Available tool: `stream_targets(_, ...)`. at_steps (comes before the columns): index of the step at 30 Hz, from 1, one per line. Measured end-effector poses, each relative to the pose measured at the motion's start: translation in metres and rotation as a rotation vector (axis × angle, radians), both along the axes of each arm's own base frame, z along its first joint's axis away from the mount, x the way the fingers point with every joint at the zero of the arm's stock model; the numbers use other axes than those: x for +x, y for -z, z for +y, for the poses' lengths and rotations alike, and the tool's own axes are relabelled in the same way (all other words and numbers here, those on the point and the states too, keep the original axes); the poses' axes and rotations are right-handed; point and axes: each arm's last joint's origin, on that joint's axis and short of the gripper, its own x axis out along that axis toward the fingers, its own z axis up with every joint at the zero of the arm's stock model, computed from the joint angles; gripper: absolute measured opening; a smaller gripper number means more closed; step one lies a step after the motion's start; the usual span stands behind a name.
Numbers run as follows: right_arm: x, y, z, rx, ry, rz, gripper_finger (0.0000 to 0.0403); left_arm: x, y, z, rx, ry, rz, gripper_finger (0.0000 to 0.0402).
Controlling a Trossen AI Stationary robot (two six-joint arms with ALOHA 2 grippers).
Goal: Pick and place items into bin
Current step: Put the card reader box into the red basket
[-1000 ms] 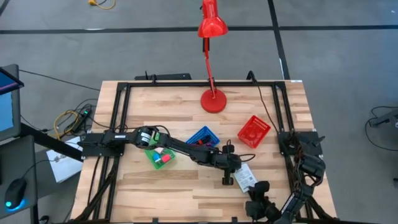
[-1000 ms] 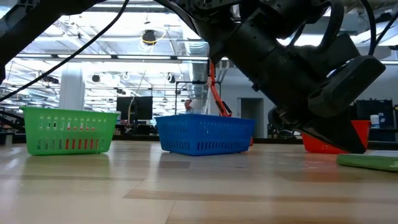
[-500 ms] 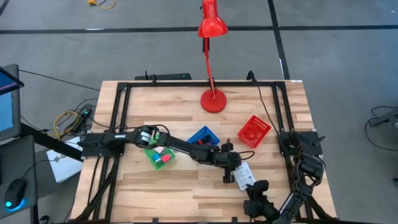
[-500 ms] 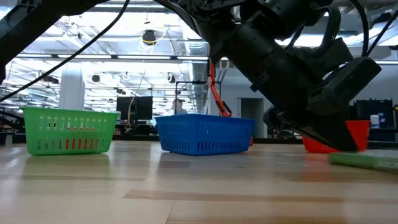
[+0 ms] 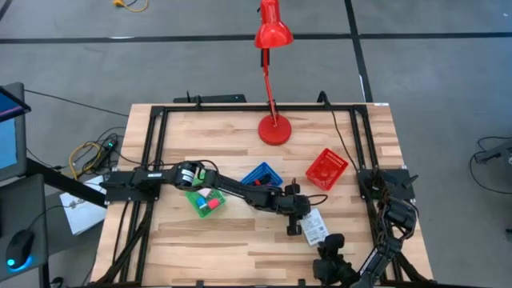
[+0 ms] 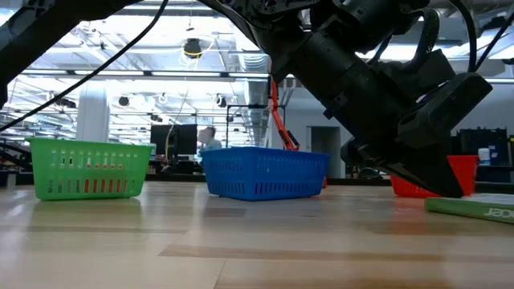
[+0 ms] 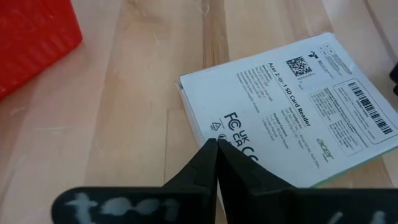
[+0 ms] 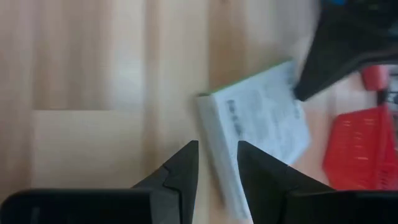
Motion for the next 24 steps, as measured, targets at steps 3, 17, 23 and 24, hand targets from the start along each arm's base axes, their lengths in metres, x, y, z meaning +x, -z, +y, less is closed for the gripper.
stream_targets(3, -0.001, 0.004, 0.0, 0.007, -0.015, 0.003, 0.0106, 0.0, 0.0, 0.002, -0.007, -0.001, 0.001, 0.0)
stream_targets(17, 0.001, 0.015, -0.013, -0.011, -0.006, -0.01, 0.0106, 0.001, 0.0, 0.007, -0.023, 0.003, 0.004, 0.0)
stream_targets(23, 0.005, 0.013, -0.019, -0.075, -0.012, -0.046, 0.0106, 0.002, 0.0, 0.008, -0.046, 0.011, 0.006, 0.0)
stream_targets(24, 0.007, 0.013, -0.02, -0.083, -0.015, -0.041, 0.0106, 0.002, 0.0, 0.007, -0.046, 0.012, 0.006, 0.0)
